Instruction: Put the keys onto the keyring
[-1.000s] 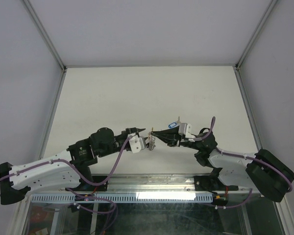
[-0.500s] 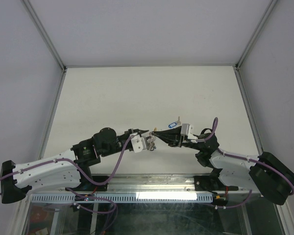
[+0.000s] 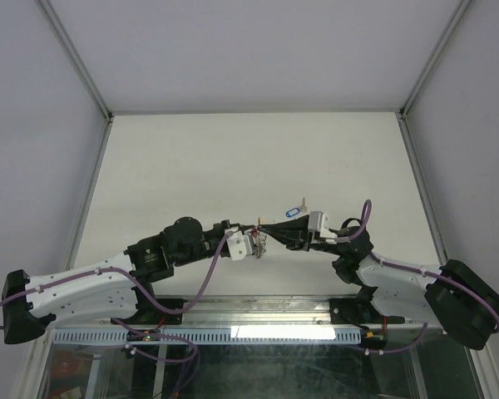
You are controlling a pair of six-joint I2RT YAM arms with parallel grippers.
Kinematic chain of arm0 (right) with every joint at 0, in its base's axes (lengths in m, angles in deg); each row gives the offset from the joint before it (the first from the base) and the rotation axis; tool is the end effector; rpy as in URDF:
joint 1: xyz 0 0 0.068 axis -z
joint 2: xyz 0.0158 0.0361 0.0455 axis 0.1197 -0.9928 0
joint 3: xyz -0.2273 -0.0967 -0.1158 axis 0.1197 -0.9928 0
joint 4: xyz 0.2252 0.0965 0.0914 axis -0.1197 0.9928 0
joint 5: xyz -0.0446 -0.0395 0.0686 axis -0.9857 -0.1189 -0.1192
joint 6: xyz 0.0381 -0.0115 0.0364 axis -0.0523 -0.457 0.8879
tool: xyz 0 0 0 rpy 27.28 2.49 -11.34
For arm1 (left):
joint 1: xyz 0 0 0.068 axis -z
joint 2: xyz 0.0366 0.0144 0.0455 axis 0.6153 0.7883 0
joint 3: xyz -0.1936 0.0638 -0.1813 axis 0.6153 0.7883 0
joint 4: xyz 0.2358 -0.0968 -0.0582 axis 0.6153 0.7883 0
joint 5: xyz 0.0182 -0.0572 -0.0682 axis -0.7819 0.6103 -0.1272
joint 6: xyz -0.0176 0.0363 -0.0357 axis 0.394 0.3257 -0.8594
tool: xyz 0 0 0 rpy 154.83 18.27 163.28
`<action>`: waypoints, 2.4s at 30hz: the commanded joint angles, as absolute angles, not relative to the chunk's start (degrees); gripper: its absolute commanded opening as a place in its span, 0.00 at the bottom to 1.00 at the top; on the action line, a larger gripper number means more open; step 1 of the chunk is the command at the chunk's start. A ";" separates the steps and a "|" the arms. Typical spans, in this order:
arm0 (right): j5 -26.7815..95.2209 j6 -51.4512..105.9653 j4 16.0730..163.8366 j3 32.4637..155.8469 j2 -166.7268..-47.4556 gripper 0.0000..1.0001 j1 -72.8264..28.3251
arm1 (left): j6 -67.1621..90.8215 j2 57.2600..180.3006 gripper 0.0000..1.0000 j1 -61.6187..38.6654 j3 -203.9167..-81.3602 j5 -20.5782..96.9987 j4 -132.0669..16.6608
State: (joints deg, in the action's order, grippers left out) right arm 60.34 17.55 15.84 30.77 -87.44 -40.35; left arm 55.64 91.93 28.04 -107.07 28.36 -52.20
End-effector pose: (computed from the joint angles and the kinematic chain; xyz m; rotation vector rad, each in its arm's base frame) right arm 0.1170 0.1556 0.2417 -0.9874 0.8214 1.0064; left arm 0.0834 -0.1851 0.2903 1.3905 1.2295 -0.3866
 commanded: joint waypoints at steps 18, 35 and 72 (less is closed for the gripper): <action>59.94 18.14 12.52 31.66 -85.78 0.00 -40.23 | 56.50 93.41 0.00 28.37 -108.61 27.49 -55.27; 59.65 20.34 8.50 31.35 -86.16 0.00 -40.22 | 56.13 94.48 0.00 28.38 -106.16 28.58 -57.65; 43.24 13.41 46.14 38.33 -82.27 0.00 -40.28 | 16.39 94.94 0.88 -1.44 -111.66 27.43 -51.84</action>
State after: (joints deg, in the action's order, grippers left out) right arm 44.99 14.03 42.62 33.35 -81.63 -40.26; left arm 31.20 90.55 6.91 -104.88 22.38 -56.03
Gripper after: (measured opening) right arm 0.008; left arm 0.872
